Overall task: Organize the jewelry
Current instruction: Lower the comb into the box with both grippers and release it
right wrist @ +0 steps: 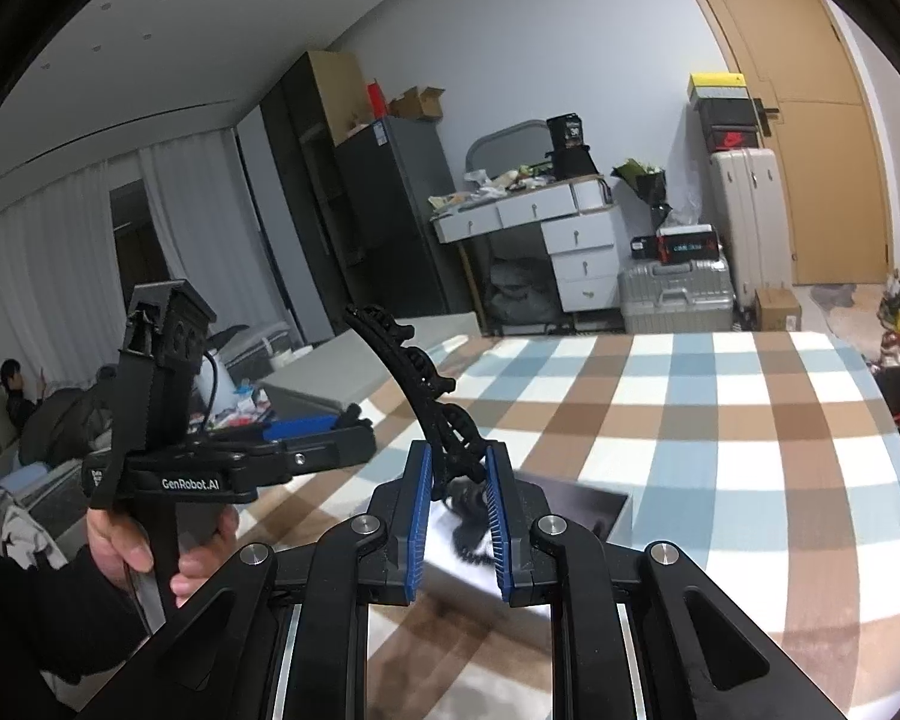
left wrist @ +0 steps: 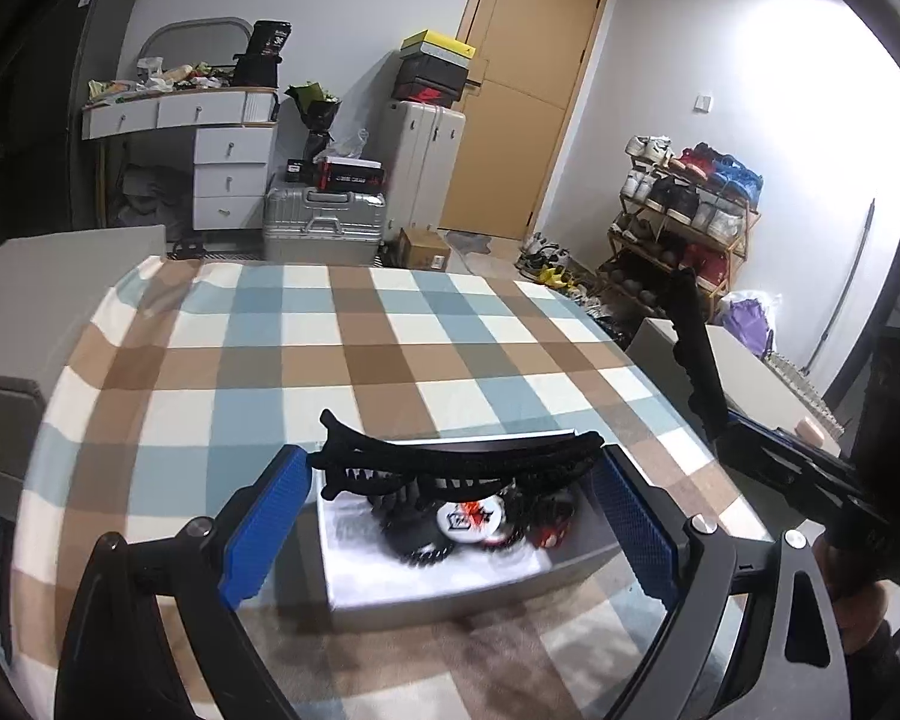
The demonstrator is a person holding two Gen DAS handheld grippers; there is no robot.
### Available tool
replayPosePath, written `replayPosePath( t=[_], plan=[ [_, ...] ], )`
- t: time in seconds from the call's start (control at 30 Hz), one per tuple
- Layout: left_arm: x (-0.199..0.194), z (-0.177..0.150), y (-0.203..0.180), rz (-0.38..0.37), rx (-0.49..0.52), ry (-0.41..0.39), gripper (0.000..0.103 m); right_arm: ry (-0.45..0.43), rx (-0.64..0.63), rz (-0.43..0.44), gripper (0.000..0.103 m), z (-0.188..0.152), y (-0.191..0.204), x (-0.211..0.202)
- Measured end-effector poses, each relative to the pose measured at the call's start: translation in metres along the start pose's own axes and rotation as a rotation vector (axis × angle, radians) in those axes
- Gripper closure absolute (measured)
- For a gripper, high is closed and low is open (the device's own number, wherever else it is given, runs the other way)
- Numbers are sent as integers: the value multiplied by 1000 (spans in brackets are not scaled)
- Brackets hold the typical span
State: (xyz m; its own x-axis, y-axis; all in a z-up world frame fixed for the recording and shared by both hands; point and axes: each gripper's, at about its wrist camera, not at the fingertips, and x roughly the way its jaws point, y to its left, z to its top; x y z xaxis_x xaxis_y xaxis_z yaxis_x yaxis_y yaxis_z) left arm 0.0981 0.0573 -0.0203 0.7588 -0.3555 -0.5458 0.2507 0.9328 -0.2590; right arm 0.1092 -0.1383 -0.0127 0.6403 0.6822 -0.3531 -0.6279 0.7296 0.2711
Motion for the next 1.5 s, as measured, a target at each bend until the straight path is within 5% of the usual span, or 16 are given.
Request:
replayPosePath(
  t=[0.37, 1.13, 1.5],
  plan=[
    [29, 6, 3, -52, -18, 49, 11, 3, 37, 26, 86, 3, -21, 24],
    [53, -15, -2, -66, 42, 163, 11, 243, 16, 1, 86, -25, -32, 84],
    [58, -15, -3, -120, 48, 182, 10, 242, 5, -28, 83, -28, -29, 80]
  ],
)
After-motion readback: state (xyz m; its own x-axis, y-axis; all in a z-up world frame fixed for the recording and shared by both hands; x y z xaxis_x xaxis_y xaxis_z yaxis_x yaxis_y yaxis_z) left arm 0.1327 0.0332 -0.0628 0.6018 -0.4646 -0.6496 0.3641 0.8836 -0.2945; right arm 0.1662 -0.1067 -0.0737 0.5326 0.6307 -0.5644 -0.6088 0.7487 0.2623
